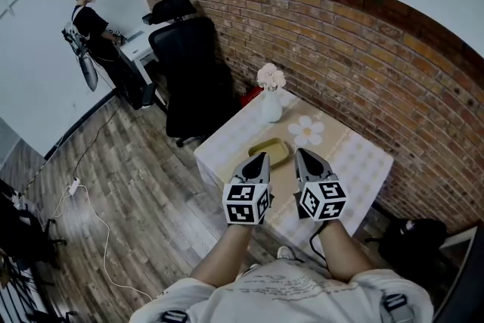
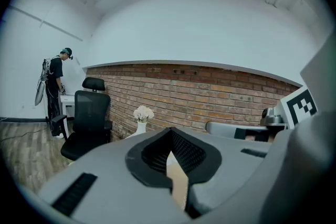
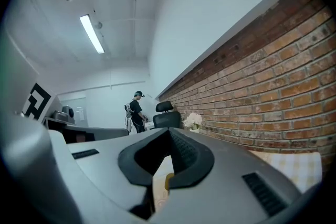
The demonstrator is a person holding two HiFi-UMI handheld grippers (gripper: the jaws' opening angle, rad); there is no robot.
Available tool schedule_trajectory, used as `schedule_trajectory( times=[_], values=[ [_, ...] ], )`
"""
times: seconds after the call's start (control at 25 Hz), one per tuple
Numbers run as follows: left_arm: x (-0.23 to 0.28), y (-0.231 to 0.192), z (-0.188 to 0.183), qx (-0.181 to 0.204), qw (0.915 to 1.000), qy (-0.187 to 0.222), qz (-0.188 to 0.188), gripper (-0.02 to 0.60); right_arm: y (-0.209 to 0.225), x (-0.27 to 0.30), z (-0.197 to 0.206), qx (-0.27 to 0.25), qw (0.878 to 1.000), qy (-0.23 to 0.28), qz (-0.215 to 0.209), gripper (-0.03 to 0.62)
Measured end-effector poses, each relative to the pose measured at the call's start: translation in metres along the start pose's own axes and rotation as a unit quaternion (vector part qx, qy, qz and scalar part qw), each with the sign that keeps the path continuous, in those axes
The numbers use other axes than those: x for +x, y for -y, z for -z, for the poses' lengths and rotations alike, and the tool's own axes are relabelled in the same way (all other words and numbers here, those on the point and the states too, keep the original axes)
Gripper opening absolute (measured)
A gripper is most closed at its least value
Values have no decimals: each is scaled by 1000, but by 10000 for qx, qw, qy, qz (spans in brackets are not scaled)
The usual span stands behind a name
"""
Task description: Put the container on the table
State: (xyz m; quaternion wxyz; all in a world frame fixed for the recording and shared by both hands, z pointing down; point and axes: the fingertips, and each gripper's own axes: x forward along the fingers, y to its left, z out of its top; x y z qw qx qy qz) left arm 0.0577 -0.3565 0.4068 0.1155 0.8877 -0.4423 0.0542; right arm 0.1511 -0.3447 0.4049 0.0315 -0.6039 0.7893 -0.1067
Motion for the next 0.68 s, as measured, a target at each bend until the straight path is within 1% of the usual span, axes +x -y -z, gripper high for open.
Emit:
schedule_trajectory(
  times=[0.16, 0.36, 0.68],
  values=[
    [-1, 0, -1, -7, 10000, 1, -27, 5, 0, -1, -2, 17, 10000, 4, -17, 2],
    [-2, -4, 5, -12, 9999, -65, -90, 5, 0, -3, -4, 250, 9995, 115, -151, 2],
    [-5, -14, 7, -22, 9998, -104, -194, 5, -5, 2, 1, 270, 9994, 27, -212, 3]
  ],
)
